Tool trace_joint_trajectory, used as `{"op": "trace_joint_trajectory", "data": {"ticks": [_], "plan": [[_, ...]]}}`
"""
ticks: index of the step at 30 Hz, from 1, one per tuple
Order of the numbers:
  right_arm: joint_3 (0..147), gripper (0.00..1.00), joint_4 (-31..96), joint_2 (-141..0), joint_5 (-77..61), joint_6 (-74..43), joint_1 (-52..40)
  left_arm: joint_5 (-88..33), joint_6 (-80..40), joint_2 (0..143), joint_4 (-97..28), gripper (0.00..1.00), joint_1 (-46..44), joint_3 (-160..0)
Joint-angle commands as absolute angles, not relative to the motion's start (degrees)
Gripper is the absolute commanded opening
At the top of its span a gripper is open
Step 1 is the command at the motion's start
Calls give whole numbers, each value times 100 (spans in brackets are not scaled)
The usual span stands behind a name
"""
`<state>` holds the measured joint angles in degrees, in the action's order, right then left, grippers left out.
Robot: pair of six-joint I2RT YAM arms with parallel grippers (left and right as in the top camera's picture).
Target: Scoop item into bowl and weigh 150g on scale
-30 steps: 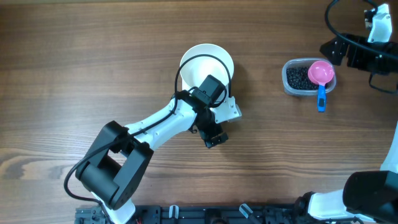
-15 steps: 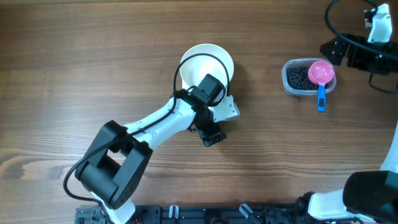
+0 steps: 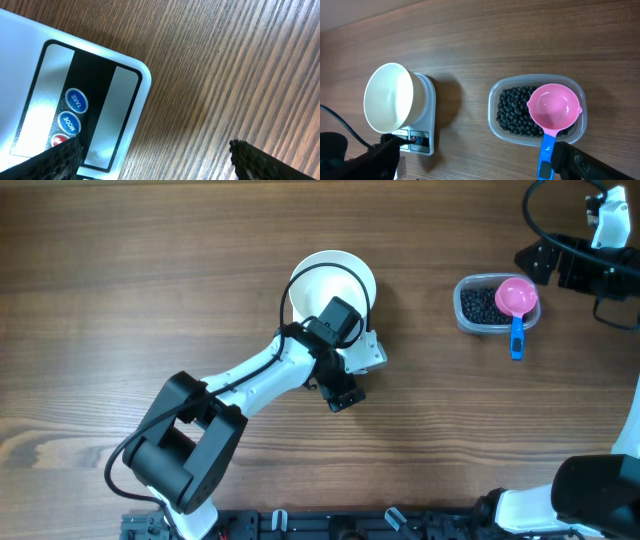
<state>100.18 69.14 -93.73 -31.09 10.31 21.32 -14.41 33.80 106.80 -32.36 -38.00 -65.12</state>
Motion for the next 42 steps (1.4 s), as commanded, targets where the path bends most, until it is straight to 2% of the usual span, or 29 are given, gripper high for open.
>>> {"op": "trace_joint_trajectory", "data": {"ticks": [1, 25, 35, 42], "plan": [[9979, 100, 6904, -9430, -3177, 991, 2123, -1295, 3363, 11030, -3339, 100, -3693, -6418], [9979, 100, 6901, -9430, -3177, 989, 2123, -1168, 3120, 11253, -3227, 100, -3618, -6418], [9979, 100, 6904, -9430, -3177, 991, 2123, -1083, 3103, 11303, -2775, 100, -3524, -6418], [9979, 100, 6901, -9430, -3177, 991, 2123, -1243, 2779, 10659, -2803, 100, -3470, -6420]]}}
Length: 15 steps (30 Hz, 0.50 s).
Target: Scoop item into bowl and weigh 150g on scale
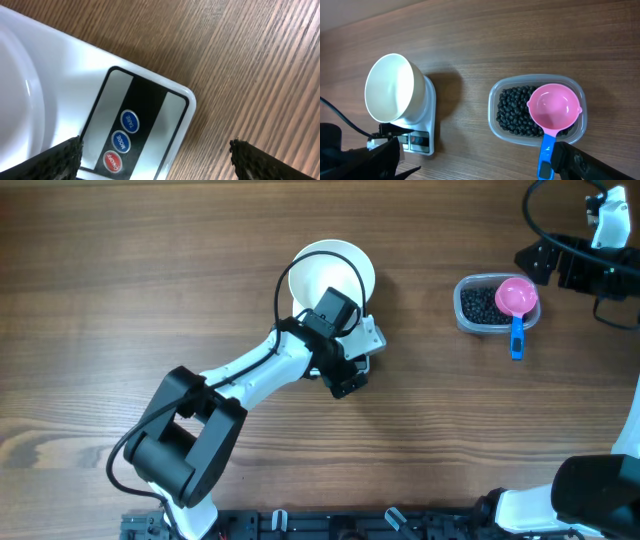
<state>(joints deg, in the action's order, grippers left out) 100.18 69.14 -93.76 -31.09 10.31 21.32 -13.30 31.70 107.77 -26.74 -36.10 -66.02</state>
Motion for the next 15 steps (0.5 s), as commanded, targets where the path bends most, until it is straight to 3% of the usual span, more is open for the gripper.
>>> {"op": "trace_joint_trajectory", "data": {"ticks": [1, 8, 15], "plan": [[9979, 100, 6901, -9430, -3177, 991, 2123, -1415, 2762, 10543, -2851, 100, -3448, -6420], [9979, 100, 6901, -9430, -3177, 991, 2123, -1863, 1892, 9564, -3037, 100, -3415, -6420], [9979, 100, 6904, -9430, -3177, 991, 2123, -1754, -469, 9159, -3894, 100, -3068, -6420]]}}
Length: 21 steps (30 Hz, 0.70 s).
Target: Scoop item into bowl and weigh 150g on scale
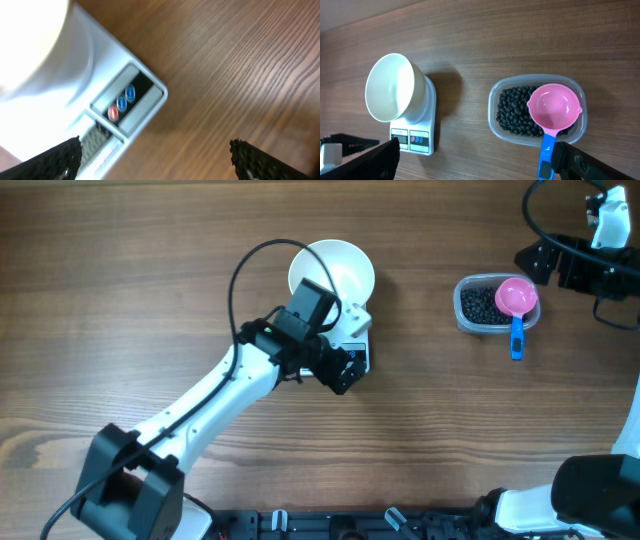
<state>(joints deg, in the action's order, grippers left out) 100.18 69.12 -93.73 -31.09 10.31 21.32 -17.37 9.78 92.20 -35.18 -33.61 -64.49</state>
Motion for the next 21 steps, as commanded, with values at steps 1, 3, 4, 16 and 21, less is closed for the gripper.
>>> {"op": "trace_joint_trajectory", "data": {"ticks": [1, 3, 4, 16, 21], "plan": [[9979, 100, 6904, -9430, -3177, 991, 2123, -1756, -749, 9155, -4053, 100, -2965, -6420], [9979, 100, 6904, -9430, -3177, 991, 2123, -1758, -1321, 9126, -4346, 100, -2613, -6420], [9979, 100, 6904, -9430, -3177, 991, 2123, -1758, -1490, 9107, -4407, 100, -2383, -6420], [9979, 100, 6904, -9430, -3177, 991, 2123, -1756, -1721, 8991, -4998, 100, 1573, -6418], [9979, 100, 6904, -9430, -3177, 991, 2123, -1767, -1728, 8991, -4980, 100, 2884, -6418]]}}
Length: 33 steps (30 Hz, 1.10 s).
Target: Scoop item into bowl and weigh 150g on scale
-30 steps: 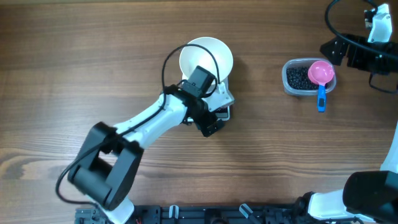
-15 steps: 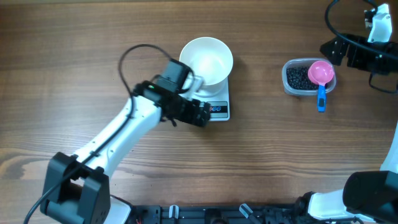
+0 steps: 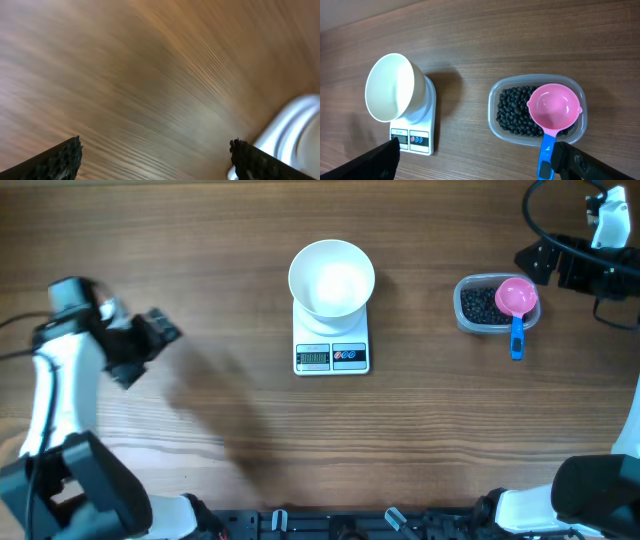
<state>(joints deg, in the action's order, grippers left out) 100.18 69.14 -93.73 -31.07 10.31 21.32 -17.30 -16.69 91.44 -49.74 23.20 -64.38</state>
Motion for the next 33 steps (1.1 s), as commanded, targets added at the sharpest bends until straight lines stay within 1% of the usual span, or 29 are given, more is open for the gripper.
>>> {"op": "trace_joint_trajectory", "data": {"ticks": [1, 6, 13, 33], "plan": [[9979, 100, 6901, -9430, -3177, 991, 2123, -1833, -1772, 8991, -4980, 100, 3087, -6418], [9979, 100, 6904, -9430, -3177, 993, 2123, -1861, -1870, 8991, -4976, 100, 3614, -6418], [9979, 100, 6901, -9430, -3177, 991, 2123, -1398, -1846, 8991, -4718, 100, 3627, -6418], [9979, 100, 6904, -9430, -3177, 991, 2123, -1385, -1848, 8991, -4606, 100, 3627, -6418]]}}
